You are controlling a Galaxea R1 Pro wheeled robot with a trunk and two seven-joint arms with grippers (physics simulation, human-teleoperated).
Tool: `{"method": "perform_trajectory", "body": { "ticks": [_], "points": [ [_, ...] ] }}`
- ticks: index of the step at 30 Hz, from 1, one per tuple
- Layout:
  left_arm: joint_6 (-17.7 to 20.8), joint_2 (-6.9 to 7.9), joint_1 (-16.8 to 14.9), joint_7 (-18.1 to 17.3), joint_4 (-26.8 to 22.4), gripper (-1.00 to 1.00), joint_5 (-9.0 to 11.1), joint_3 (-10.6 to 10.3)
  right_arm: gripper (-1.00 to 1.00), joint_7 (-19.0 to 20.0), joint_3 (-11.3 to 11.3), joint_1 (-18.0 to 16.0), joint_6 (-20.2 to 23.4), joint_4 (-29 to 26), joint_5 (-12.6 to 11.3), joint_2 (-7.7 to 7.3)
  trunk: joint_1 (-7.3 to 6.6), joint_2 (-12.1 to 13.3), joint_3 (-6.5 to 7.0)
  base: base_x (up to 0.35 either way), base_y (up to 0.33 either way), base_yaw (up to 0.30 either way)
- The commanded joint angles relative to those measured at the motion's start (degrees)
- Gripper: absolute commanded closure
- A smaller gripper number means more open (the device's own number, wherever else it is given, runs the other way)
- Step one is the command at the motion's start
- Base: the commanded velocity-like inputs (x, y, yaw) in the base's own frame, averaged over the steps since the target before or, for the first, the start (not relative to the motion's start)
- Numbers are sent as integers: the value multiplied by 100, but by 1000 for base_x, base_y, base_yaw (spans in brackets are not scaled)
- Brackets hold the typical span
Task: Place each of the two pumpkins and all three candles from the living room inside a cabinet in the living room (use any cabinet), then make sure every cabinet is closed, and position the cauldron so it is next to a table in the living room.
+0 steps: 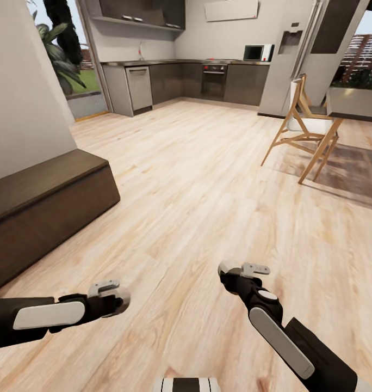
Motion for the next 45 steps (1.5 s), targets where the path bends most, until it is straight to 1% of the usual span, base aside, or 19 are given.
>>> {"method": "perform_trajectory", "body": {
  "ticks": [1, 3, 5, 9, 12, 13, 16, 18, 20, 22, 24, 25, 27, 29, 30, 34, 39, 41, 45],
  "points": [
    [-149, -2, -16, -2, -36, 100, 30, -101, 100, -47, 11, -5, 11, -10, -37, -6, -7, -1, 23, -335, 17, 231],
    [-637, -3, -16, -16, -137, 100, 37, -428, 100, -48, 10, -3, 11, -12, -37, -6, -12, 2, 76, -335, 9, 238],
    [-1009, -3, -16, -23, -263, 100, 72, -620, 100, -48, 10, -2, 11, -13, -37, -7, -17, 4, 128, -335, 4, 248],
    [-2000, -15, -17, -30, -665, 100, 180, -1222, 100, -49, 14, -1, 11, -14, -38, -7, -28, 10, 229, -301, 1, 256],
    [-2485, -22, -17, -32, -735, 100, 196, -1499, 100, -52, 17, -1, 11, -14, -37, -7, -35, 14, 301, -125, 0, 258],
    [-2541, -27, -17, -34, -743, 100, 197, -1551, 100, -53, 18, -1, 11, -14, -37, -7, -38, 15, 324, -60, 0, 258],
    [-2749, -214, -11, -71, -767, 100, 237, -1949, 100, -57, 12, -1, 5, -14, -37, -7, -46, 19, 391, -20, 0, 266],
    [-2843, -387, -10, -85, -760, 100, 381, -2171, 100, -57, 15, -1, -4, -14, -32, -7, -51, 22, 436, -5, 0, 274],
    [-3242, -715, -10, -79, -711, 100, 597, -2361, 100, -58, 14, -1, -45, -14, -24, -7, -56, 24, 480, -1, 0, 275],
    [-3307, -767, -10, -77, -586, 100, 620, -2385, 100, -55, 12, 1, -67, -11, -21, -7, -61, 27, 524, 0, 0, 276],
    [-3333, -797, -10, -95, -137, 100, 630, -2399, 100, -54, 16, 5, -239, -7, -20, -7, -66, 30, 569, 0, 0, 277],
    [-3330, -885, -10, -96, 127, 100, 629, -2390, 100, -68, 14, 7, -310, -3, -15, -7, -69, 31, 591, 0, 0, 265],
    [-3327, -1163, -10, -69, 474, 100, 635, -2382, 100, -239, 19, 8, -372, 9, -11, -4, -74, 34, 635, 0, 0, 149],
    [-3326, -1284, -10, -60, 615, 100, 639, -2387, 100, -404, 30, 8, -389, 16, -8, 10, -79, 36, 679, 0, 0, 55],
    [-3333, -1279, -10, -76, 714, 100, 642, -2393, 100, -629, 34, 8, -399, 9, -3, 20, -82, 38, 702, 0, 95, 9],
    [-3334, -1262, -10, -96, 736, 100, 646, -2398, 100, -700, 50, 8, -402, 24, -4, 28, -92, 43, 790, 0, 232, 13],
    [-3348, -1155, -10, -93, 708, 100, 650, -2390, 100, -707, 82, 8, -402, 29, 1, 49, -105, 50, 901, 0, 300, 191],
    [-3351, -1099, -10, -93, 697, 100, 651, -2387, 100, -705, 154, 8, -402, 21, 17, 59, -110, 52, 945, 0, 304, 262],
    [-3352, -1079, -10, -100, 694, 100, 649, -2386, 100, -700, 349, 8, -402, 3, 24, 69, -120, 58, 1034, 0, 304, 274]
  ]
}}
